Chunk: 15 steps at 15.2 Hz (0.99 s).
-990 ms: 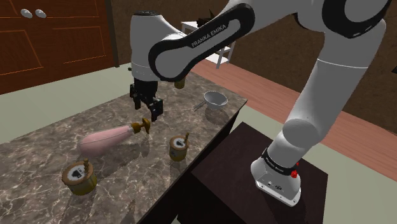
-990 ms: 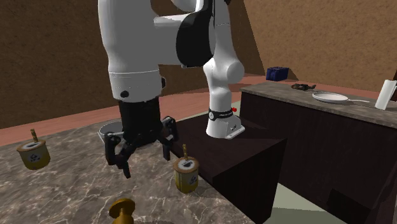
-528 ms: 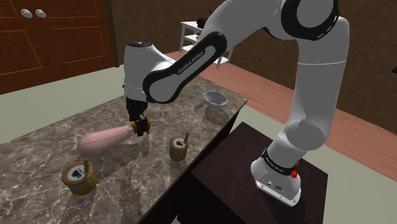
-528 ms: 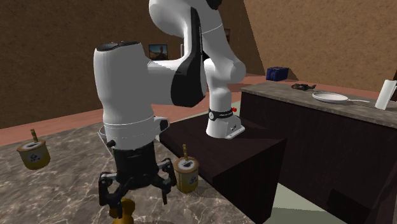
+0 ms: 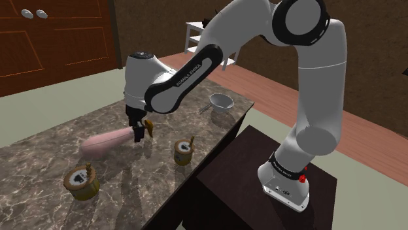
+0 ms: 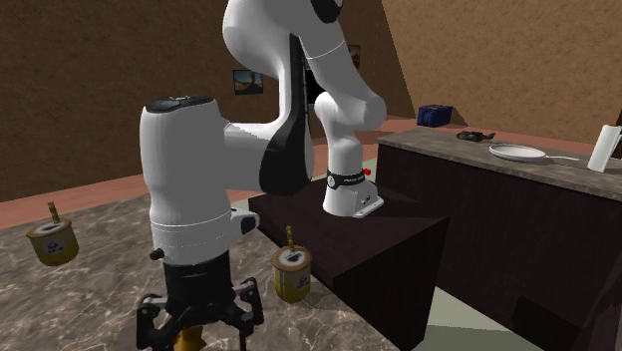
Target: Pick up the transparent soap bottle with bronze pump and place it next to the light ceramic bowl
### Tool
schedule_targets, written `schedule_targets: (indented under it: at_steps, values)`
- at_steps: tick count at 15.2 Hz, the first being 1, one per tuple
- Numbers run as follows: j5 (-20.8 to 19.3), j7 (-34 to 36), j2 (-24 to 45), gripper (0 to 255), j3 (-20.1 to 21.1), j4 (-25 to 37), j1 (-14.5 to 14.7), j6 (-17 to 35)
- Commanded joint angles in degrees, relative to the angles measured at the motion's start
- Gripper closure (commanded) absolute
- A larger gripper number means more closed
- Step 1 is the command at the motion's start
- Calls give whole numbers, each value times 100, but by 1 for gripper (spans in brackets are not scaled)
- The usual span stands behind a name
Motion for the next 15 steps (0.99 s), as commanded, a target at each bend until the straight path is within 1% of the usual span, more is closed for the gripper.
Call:
schedule_targets:
  at_steps: [1, 8, 9, 10, 11, 12, 13, 15]
  values:
    - [-71, 69, 313, 0, -57, -20, 136, 55]
    - [-30, 42, 302, 0, -97, -23, 174, 62]
    - [-81, 117, 385, 255, -139, 35, 259, 88]
    - [1, 82, 189, 255, -55, -141, 174, 78]
    - [-36, 115, 232, 255, -87, -155, 202, 133]
    - [-89, 205, 326, 255, -127, -43, 313, 119]
    - [-92, 214, 340, 255, -131, -10, 327, 100]
    - [-87, 348, 194, 255, -91, -189, 393, 144]
